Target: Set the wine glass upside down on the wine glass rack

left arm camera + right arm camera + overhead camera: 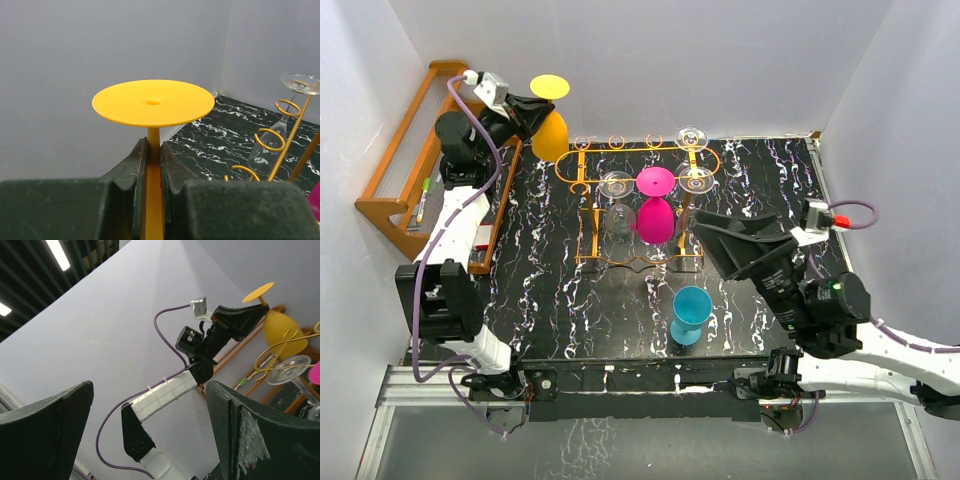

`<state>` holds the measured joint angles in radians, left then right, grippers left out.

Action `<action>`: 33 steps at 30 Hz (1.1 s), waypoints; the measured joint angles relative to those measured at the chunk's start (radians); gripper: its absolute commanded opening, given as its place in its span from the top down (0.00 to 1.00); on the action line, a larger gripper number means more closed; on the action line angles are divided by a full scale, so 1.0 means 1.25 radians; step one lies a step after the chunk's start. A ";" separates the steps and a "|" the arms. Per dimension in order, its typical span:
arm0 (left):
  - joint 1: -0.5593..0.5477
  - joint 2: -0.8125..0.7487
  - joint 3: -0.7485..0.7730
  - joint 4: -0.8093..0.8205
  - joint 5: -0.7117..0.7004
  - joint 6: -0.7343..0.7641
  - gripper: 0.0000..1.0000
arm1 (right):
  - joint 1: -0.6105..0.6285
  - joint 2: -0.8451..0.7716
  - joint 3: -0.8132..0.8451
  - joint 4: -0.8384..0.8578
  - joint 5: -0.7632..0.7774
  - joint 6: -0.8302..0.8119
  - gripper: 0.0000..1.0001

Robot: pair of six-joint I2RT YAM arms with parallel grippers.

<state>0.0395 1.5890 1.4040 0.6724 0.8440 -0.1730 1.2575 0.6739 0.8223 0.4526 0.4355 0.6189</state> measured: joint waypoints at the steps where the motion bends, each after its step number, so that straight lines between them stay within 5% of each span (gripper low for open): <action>1: 0.001 0.005 -0.011 0.023 0.008 -0.006 1.00 | 0.000 -0.019 -0.006 -0.016 0.018 -0.005 0.02; 14: 0.023 0.112 -0.087 0.355 0.151 -0.184 1.00 | 0.000 -0.052 -0.008 -0.129 0.153 -0.132 0.02; 33: 0.013 0.192 -0.131 0.611 0.226 -0.315 1.00 | 0.000 -0.018 0.042 -0.157 0.194 -0.156 0.02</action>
<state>0.0555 1.8286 1.2400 1.4361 1.1267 -0.5663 1.2575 0.6510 0.8753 0.2569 0.6785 0.4240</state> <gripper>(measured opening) 0.065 0.982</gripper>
